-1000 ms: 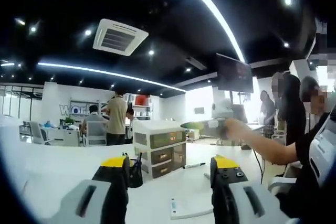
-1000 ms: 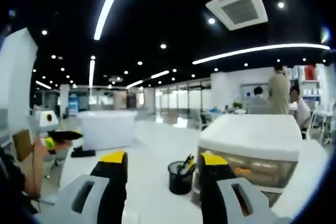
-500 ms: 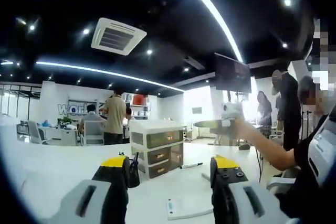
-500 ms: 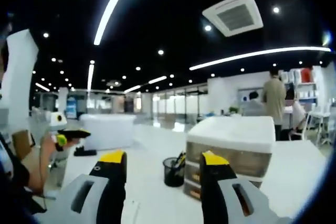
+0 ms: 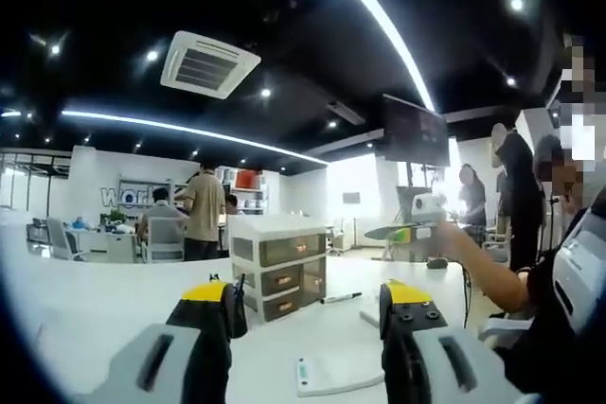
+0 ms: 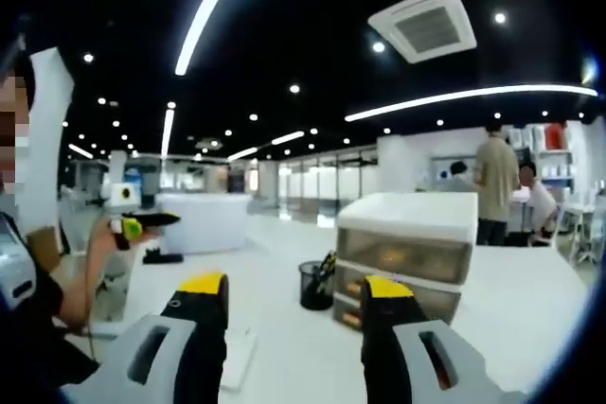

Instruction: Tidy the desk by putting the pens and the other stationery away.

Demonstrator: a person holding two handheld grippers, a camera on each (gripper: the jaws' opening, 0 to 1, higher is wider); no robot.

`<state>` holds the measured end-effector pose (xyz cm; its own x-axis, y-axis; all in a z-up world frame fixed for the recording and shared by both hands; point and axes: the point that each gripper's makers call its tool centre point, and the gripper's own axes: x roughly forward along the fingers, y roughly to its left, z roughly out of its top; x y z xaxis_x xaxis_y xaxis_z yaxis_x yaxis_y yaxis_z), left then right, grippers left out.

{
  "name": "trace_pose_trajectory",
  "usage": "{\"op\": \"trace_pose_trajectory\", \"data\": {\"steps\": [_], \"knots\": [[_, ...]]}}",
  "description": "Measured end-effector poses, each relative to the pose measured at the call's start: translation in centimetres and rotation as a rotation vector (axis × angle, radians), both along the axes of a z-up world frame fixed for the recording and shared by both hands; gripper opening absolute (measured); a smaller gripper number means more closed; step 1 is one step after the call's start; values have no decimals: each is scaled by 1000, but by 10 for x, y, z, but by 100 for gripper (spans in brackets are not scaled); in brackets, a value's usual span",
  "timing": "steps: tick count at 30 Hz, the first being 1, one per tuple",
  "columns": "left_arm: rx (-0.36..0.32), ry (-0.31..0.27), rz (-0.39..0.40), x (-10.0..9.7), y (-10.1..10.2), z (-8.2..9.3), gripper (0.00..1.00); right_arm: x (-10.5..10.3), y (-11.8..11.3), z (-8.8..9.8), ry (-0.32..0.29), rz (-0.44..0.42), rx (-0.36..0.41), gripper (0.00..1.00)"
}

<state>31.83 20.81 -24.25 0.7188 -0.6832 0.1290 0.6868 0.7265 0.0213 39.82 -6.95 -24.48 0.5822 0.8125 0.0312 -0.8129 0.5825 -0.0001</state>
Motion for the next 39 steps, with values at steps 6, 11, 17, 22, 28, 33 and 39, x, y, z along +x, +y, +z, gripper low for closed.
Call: {"op": "trace_pose_trajectory", "data": {"steps": [6,11,17,22,28,33,39], "knots": [[6,18,-4,3,-1,-5,62,-11,-2,-6,3,7,-16,55],[8,18,-22,1,-6,-6,62,-27,-8,-12,-13,15,-13,54],[14,30,-35,2,-10,-10,62,-30,-19,-18,-14,-2,2,55],[17,31,-40,2,-13,-11,62,-34,-26,-23,-16,-1,-6,55],[15,36,-59,0,-19,-12,62,-38,-34,-23,-21,-5,-10,55],[17,34,-71,0,-24,-12,62,-40,-42,-17,-33,-6,4,55],[29,35,-78,0,-29,-12,62,-43,-48,-14,-40,-10,1,55]]}}
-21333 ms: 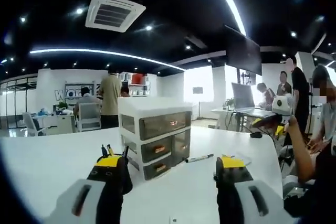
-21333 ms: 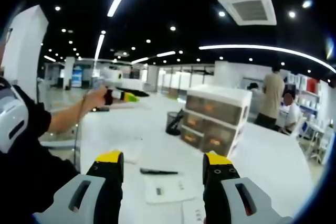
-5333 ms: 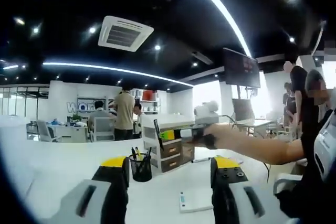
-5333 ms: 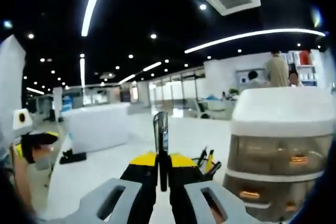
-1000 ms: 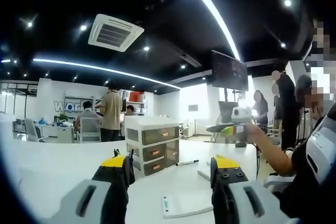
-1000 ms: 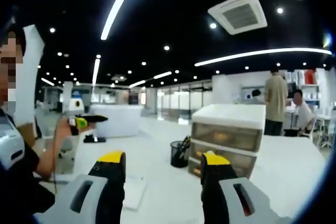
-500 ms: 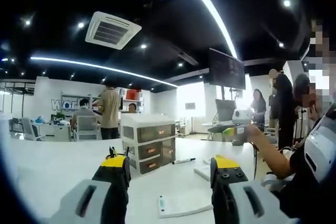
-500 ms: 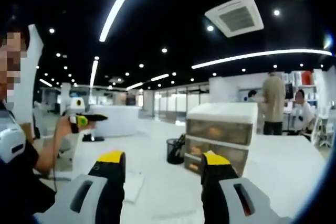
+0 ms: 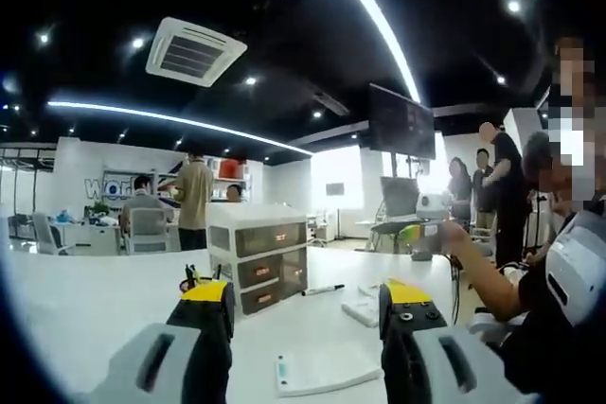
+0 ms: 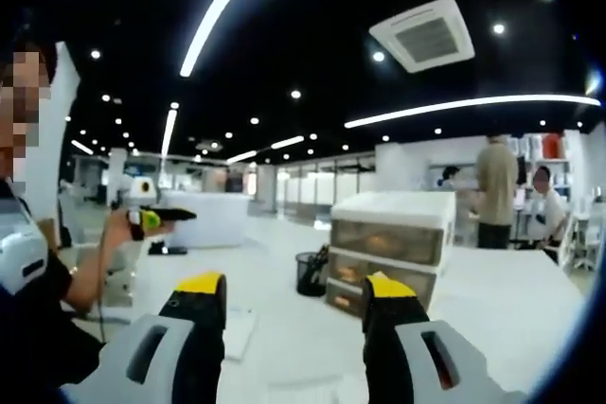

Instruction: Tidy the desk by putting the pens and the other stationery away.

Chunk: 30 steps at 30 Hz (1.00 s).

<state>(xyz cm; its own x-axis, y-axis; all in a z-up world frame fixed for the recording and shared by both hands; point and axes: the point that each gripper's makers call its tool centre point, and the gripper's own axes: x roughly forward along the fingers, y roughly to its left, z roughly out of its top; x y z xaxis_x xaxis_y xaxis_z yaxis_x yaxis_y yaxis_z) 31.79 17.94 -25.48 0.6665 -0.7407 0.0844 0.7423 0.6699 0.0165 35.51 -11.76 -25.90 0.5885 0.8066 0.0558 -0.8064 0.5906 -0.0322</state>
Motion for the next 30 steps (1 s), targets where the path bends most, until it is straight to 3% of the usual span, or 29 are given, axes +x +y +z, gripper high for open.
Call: {"op": "trace_pose_trajectory", "data": {"steps": [20,30], "knots": [[0,-5,-8,-4,-1,1,62,1,0,1,1,-6,-2,55],[0,4,-11,1,-3,-1,62,11,9,7,21,16,-71,55]]}}
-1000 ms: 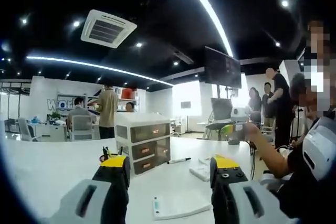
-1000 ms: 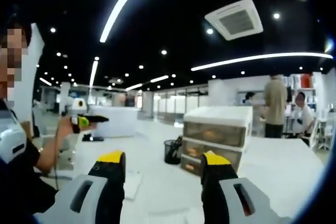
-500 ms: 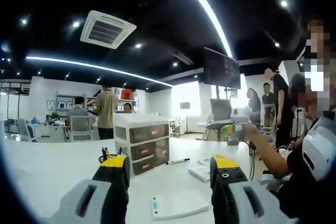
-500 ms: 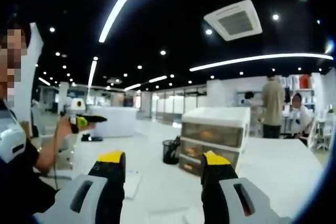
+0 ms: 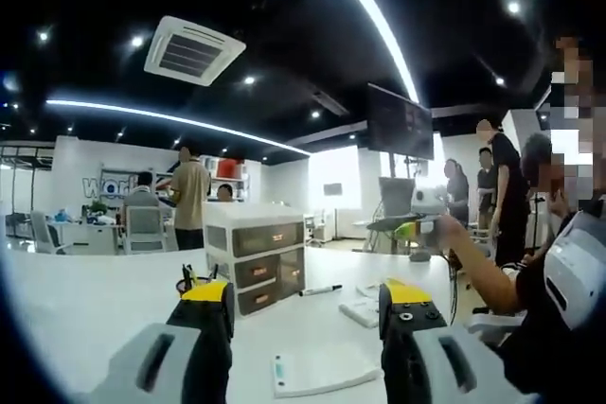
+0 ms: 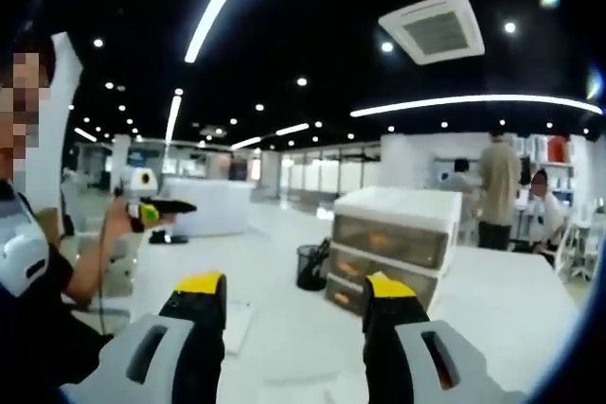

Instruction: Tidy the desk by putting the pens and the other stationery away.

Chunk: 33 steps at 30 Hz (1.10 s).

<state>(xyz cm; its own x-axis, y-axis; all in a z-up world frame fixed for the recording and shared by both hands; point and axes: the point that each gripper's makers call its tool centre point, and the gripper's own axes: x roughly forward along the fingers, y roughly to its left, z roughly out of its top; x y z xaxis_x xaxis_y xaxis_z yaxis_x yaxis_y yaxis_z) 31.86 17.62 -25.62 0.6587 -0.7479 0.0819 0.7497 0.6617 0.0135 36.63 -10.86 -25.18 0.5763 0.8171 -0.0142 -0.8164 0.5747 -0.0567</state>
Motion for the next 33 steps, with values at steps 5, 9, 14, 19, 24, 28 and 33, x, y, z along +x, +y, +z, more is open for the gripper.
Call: {"op": "trace_pose_trajectory", "data": {"steps": [5,9,14,19,24,28,33], "knots": [[3,-3,11,-1,5,0,62,12,3,-2,33,-18,-35,54],[-1,-3,17,-1,8,1,62,19,6,1,49,-17,-85,54],[-6,-2,12,0,8,1,62,31,2,7,44,-52,-148,54],[-4,1,5,0,6,1,62,40,1,13,58,-57,-191,54],[-3,6,-1,0,2,-1,62,57,-2,9,112,-59,-253,54],[-6,3,1,0,3,-1,62,73,-4,-3,170,-54,-311,55],[-6,4,0,1,5,-1,62,84,-2,-14,217,-44,-353,55]]}}
